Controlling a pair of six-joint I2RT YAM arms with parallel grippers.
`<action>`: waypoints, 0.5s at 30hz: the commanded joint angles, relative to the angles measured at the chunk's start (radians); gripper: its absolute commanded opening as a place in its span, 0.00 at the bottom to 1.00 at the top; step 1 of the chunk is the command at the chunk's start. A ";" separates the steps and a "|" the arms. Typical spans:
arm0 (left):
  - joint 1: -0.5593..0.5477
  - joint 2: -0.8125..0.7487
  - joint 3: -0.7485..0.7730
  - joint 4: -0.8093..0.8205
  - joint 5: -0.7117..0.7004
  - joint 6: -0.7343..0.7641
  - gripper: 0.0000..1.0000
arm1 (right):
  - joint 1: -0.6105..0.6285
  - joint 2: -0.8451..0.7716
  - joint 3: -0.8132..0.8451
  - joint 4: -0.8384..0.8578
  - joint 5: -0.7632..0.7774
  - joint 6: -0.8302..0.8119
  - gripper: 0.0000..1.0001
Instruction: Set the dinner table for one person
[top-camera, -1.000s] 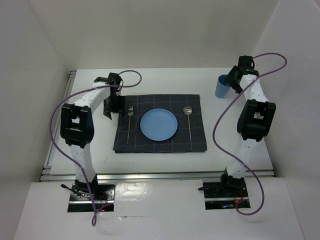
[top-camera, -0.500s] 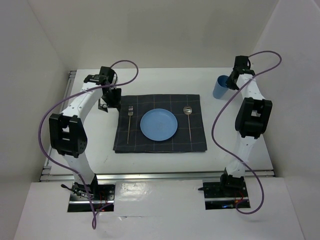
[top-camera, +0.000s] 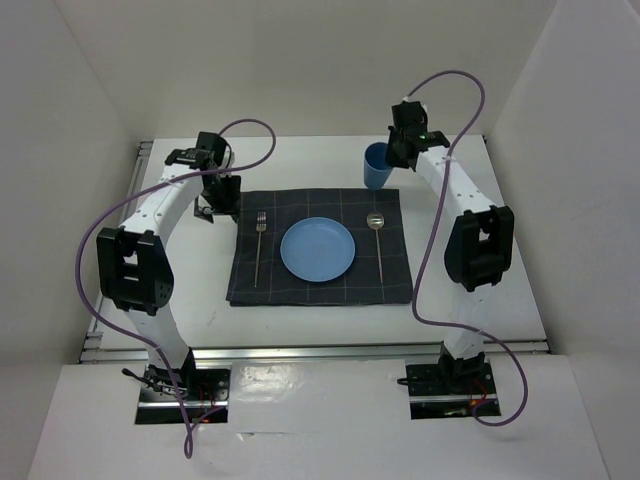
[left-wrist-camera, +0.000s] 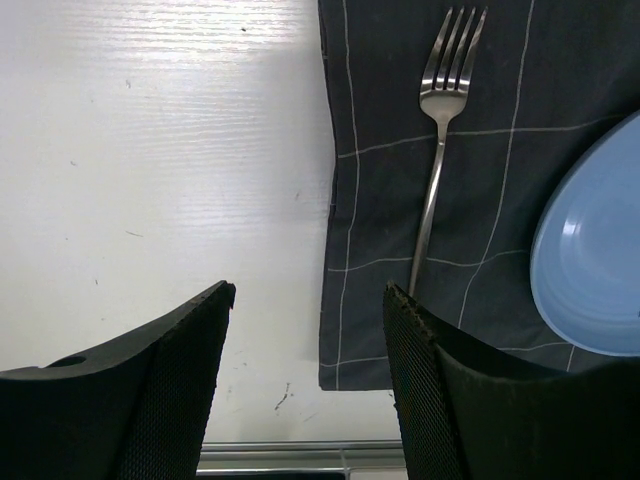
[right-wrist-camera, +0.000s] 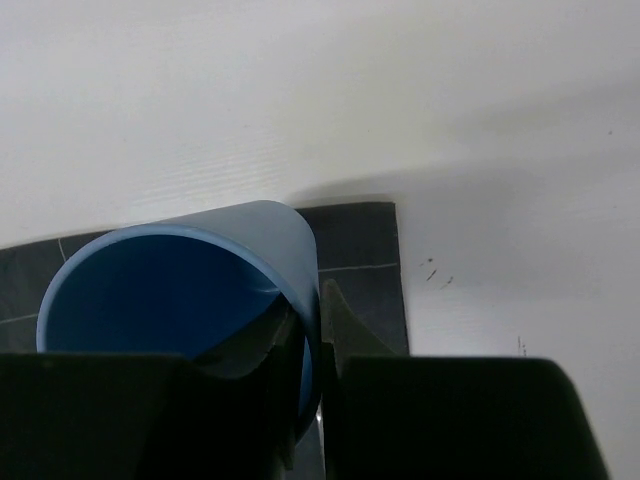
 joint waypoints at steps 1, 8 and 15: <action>0.005 -0.012 0.044 -0.012 0.023 0.031 0.69 | 0.034 0.026 0.031 -0.034 -0.005 0.042 0.00; 0.005 0.008 0.044 -0.012 0.065 0.031 0.69 | 0.069 0.045 -0.002 -0.035 -0.005 0.075 0.00; 0.005 0.020 0.065 -0.022 0.049 0.031 0.69 | 0.078 0.075 -0.016 -0.055 -0.014 0.075 0.00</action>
